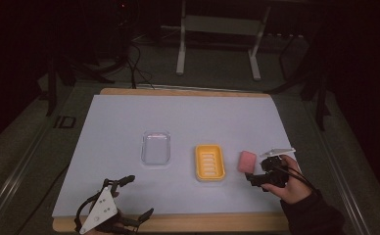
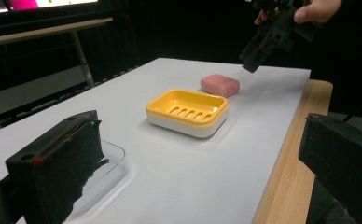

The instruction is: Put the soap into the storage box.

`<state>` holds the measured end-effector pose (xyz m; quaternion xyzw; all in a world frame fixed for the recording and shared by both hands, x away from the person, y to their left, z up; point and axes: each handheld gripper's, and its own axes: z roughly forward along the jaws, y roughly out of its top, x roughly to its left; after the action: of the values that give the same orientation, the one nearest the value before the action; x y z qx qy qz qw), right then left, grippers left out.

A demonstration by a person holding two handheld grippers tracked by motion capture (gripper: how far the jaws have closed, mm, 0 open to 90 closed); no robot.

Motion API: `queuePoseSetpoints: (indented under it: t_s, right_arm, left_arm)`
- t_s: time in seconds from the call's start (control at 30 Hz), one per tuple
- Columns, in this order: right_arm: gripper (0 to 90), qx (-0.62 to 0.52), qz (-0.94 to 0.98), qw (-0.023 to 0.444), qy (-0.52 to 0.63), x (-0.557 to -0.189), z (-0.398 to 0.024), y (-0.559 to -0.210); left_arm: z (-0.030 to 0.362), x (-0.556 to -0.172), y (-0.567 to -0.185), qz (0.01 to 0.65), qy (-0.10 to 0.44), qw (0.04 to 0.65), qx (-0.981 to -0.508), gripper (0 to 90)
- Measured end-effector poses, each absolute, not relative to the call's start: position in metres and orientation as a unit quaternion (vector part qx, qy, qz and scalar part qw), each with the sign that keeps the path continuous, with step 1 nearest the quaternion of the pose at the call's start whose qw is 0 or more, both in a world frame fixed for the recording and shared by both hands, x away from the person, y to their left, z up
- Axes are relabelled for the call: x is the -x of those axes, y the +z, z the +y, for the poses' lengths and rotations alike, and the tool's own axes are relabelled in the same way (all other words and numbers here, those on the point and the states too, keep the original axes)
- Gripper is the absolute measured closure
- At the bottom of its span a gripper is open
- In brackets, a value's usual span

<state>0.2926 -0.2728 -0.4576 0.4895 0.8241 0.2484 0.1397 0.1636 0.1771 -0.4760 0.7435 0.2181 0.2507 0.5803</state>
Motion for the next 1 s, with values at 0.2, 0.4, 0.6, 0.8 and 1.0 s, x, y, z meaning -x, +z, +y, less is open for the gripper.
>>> queuePoseSetpoints:
  t_s: [0.2, 0.4, 0.6, 0.8, 1.0]
  right_arm:
    - [32.7, -0.527, 0.819, 0.098, 0.205, -0.296, -0.275, -0.457]
    - [35.4, -0.578, 0.797, 0.052, 0.168, -0.297, -0.273, -0.455]
    - [34.1, -0.627, 0.763, 0.031, 0.152, -0.3, -0.271, -0.455]
    - [32.7, -0.657, 0.743, 0.012, 0.124, -0.3, -0.264, -0.456]
    - [23.2, -0.673, 0.734, 0.004, 0.089, -0.303, -0.254, -0.458]
  left_arm:
    - [0.177, -0.164, -0.476, 0.22, 0.252, 0.58, -0.743, 0.3]
    - [0.177, -0.163, -0.476, 0.219, 0.257, 0.58, -0.742, 0.3]
    - [0.177, -0.163, -0.476, 0.219, 0.259, 0.579, -0.742, 0.3]
    - [0.177, -0.163, -0.475, 0.22, 0.26, 0.579, -0.741, 0.3]
    - [0.176, -0.163, -0.476, 0.217, 0.26, 0.577, -0.744, 0.3]
